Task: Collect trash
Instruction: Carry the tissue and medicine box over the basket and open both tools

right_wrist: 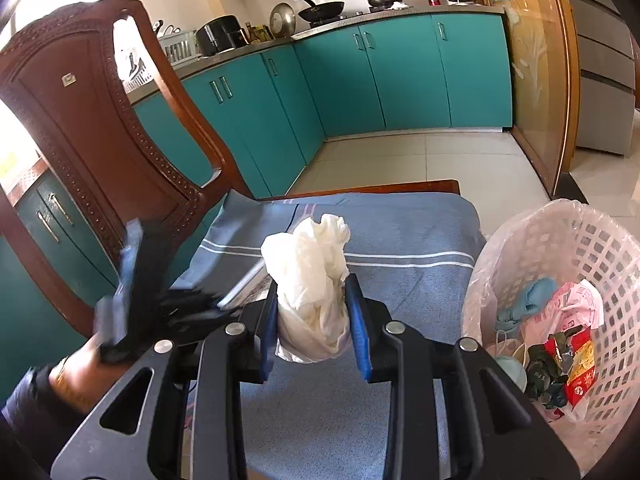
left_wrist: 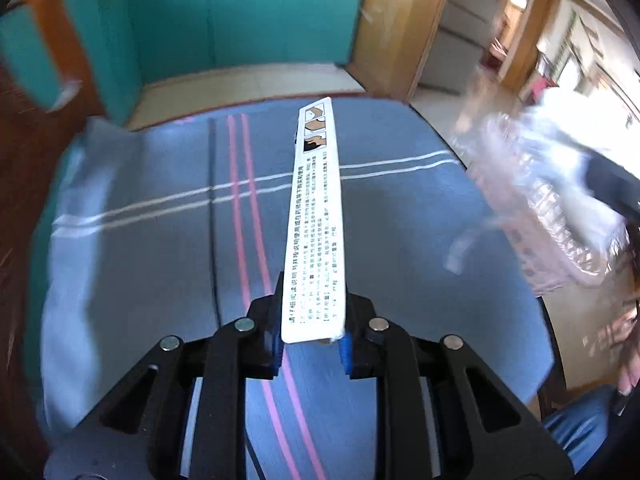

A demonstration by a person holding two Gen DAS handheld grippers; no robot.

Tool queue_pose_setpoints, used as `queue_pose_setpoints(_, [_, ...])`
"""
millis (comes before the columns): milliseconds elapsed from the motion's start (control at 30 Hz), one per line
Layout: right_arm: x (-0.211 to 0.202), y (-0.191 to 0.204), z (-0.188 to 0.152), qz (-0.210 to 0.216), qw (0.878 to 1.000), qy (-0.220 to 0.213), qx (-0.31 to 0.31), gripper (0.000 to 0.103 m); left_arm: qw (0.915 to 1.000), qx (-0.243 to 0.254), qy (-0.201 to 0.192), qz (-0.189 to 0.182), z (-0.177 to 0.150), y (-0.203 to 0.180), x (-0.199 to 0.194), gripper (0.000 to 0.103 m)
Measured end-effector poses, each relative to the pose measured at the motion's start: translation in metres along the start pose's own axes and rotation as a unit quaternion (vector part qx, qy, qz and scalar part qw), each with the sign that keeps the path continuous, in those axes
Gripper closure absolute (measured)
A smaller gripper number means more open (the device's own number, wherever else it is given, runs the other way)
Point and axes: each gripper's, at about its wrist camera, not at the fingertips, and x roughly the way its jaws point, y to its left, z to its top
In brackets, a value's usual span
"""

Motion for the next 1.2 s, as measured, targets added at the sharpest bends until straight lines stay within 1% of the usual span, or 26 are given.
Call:
queue_pose_setpoints(33, [0.000,0.002,-0.001,0.000,1.000,0.000,-0.003,0.072,0.9997,-0.006,-0.019,0.016,-0.012,-0.006,-0.021,0.081])
queue_pose_setpoints(100, [-0.003,0.006,-0.003,0.002,1.000,0.002,-0.010,0.072,0.9983,-0.011,-0.042,0.038,-0.023,-0.014,-0.048,0.081])
queue_pose_setpoints(133, [-0.004,0.008,-0.004,0.003,1.000,0.002,-0.013,0.072,0.9973,-0.023,-0.057,0.040,-0.031,-0.018,-0.067,0.081])
queue_pose_setpoints(200, [-0.008,0.012,-0.006,0.007,1.000,0.000,-0.018,0.071,0.9954,-0.041,-0.075,0.043,-0.043,-0.022,-0.090,0.081])
queue_pose_setpoints(267, [-0.014,0.018,-0.010,0.010,1.000,-0.004,-0.023,0.071,0.9931,-0.049,-0.089,0.058,-0.055,-0.025,-0.103,0.081])
queue_pose_setpoints(333, [-0.021,0.024,-0.015,0.013,0.999,-0.007,-0.028,0.071,0.9921,-0.067,-0.092,0.054,-0.063,-0.025,-0.108,0.081])
queue_pose_setpoints(400, [-0.024,0.028,-0.021,0.015,0.999,-0.006,-0.031,0.072,0.9915,-0.073,-0.095,0.053,-0.066,-0.024,-0.110,0.081])
queue_pose_setpoints(433, [-0.025,0.030,-0.024,0.014,0.999,-0.005,-0.032,0.072,0.9912,-0.072,-0.097,0.053,-0.057,-0.022,-0.107,0.081])
queue_pose_setpoints(467, [-0.025,0.031,-0.026,0.013,0.999,-0.004,-0.033,0.071,0.9912,-0.074,-0.098,0.051,-0.058,-0.023,-0.107,0.081])
queue_pose_setpoints(600, [-0.026,0.038,-0.035,-0.006,0.999,-0.004,-0.041,0.072,0.9905,-0.087,-0.099,0.040,-0.057,-0.021,-0.100,0.081])
queue_pose_setpoints(767, [-0.027,0.040,-0.038,-0.013,0.999,-0.005,-0.045,0.071,0.9904,-0.089,-0.100,0.035,-0.058,-0.019,-0.097,0.081])
queue_pose_setpoints(1000, [-0.028,0.038,-0.038,-0.014,0.999,-0.004,-0.042,0.072,0.9896,-0.091,-0.105,0.036,-0.059,-0.023,-0.102,0.081])
queue_pose_setpoints(1067, [-0.030,0.036,-0.038,-0.015,0.999,-0.008,-0.041,0.072,0.9900,-0.089,-0.103,0.036,-0.059,-0.024,-0.099,0.081])
queue_pose_setpoints(1133, [-0.037,0.028,-0.034,-0.023,0.999,-0.023,-0.034,0.072,0.9905,-0.086,-0.102,0.035,-0.058,-0.026,-0.097,0.081])
queue_pose_setpoints(1200, [-0.048,0.009,-0.025,-0.035,0.998,-0.044,-0.015,0.072,0.9908,-0.082,-0.102,0.034,-0.058,-0.028,-0.096,0.081])
